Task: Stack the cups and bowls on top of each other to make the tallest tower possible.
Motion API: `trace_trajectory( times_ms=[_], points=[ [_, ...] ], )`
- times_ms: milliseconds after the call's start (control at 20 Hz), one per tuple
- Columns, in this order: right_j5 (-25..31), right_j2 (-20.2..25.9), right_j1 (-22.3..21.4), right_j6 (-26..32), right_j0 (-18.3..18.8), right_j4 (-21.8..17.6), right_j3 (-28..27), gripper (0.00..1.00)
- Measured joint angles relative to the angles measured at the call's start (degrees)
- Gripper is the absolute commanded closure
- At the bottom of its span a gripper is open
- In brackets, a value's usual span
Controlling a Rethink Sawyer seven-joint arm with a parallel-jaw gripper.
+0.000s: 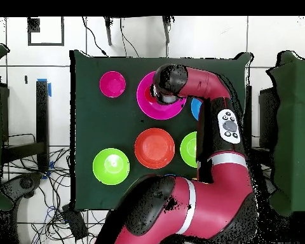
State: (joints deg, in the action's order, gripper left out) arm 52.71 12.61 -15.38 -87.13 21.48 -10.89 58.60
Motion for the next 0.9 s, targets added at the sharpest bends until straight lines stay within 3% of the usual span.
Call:
trace_trajectory(
  times_ms=[900],
  points=[
    [0.01, 1.95, 0.07, 0.92, 1.40, -1.15, -0.02, 1.00]
  ],
)
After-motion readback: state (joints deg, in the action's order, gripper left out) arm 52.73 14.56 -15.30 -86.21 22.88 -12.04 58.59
